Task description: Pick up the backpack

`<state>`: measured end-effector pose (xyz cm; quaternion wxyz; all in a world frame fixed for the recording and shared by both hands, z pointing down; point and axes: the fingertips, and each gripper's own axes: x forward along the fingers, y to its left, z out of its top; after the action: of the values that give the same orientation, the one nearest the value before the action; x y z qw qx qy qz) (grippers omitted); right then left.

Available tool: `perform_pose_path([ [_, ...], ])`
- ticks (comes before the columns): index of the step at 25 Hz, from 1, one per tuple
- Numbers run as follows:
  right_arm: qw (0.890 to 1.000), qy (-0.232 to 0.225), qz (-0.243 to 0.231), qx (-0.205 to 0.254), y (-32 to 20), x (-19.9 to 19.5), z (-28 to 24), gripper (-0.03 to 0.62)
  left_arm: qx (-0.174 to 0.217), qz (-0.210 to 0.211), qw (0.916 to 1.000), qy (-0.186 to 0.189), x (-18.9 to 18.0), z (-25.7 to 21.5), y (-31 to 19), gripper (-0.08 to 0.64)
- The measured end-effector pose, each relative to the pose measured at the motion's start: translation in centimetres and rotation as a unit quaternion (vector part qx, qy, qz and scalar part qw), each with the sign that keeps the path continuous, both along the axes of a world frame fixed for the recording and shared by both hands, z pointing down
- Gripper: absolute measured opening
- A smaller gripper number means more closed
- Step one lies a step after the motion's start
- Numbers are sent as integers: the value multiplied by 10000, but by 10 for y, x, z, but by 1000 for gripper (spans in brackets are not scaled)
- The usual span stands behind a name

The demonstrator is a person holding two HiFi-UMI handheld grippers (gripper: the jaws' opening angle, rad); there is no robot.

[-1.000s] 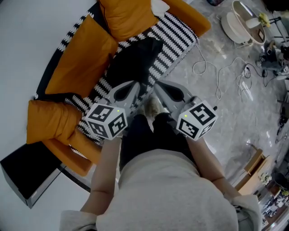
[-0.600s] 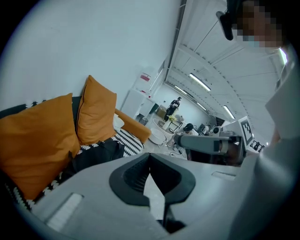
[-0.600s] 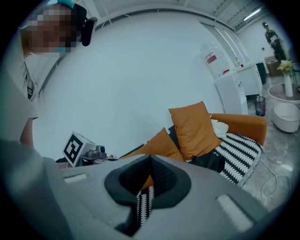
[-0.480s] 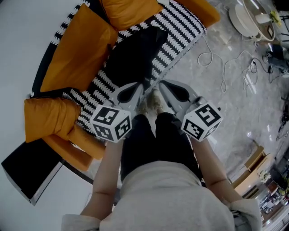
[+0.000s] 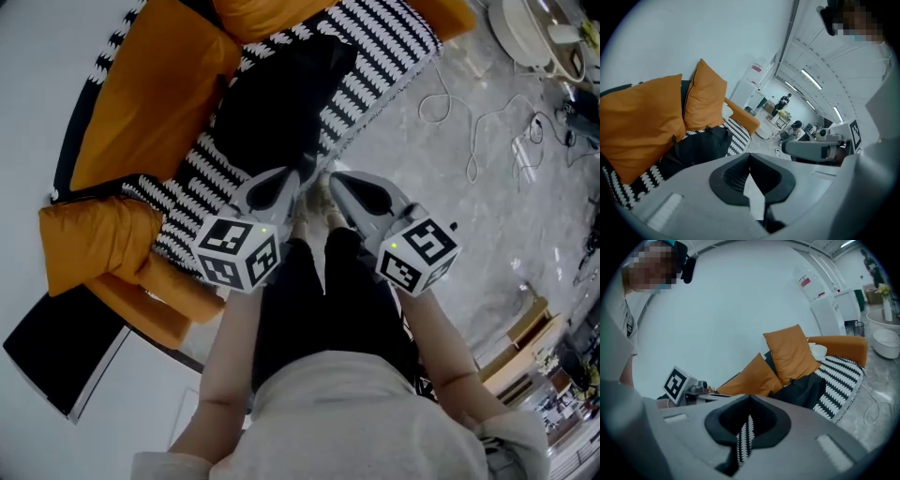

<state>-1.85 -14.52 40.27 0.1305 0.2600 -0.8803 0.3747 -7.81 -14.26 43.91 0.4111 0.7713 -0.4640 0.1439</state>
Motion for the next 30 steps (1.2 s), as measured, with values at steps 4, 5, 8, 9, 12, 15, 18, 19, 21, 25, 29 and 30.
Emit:
perform_pose_path([
  [4,9999,-5,-91,-130,1,-8,20,3,-152,117,9998,78,4,19,6,0],
  [5,9998,-4,-97,-144,0,-10,24,3,-181,180,9996,117,5,24,6,0],
  [8,9997,-46,-49,-223,-3,-16,38,3,-305,256,9991,160,5,39,8,0],
  [9,9996,-73,-15,-260,-4,-17,41,3,-370,255,9989,139,4,45,9,0],
  [12,9992,-50,44,-398,-2,-15,58,3,-562,288,9979,111,3,61,14,0],
  [15,9986,44,78,-513,-3,-6,80,3,-582,297,9978,62,4,79,11,0],
  [18,9977,22,216,-640,-3,0,96,3,-575,382,9976,-96,3,96,9,1],
  [19,9973,7,260,-691,-1,0,99,3,-597,422,9972,-134,3,101,10,1],
  [21,9960,-51,370,-811,4,2,107,3,-642,491,9965,-222,3,110,12,1],
  [25,9901,-451,651,-1158,9,5,123,3,-654,586,9952,-424,6,126,8,0],
  [29,9863,-692,829,-1246,11,7,131,3,-645,688,9938,-597,10,140,5,0],
  [30,9858,-720,869,-1242,11,7,132,3,-622,720,9932,-671,9,143,5,1],
])
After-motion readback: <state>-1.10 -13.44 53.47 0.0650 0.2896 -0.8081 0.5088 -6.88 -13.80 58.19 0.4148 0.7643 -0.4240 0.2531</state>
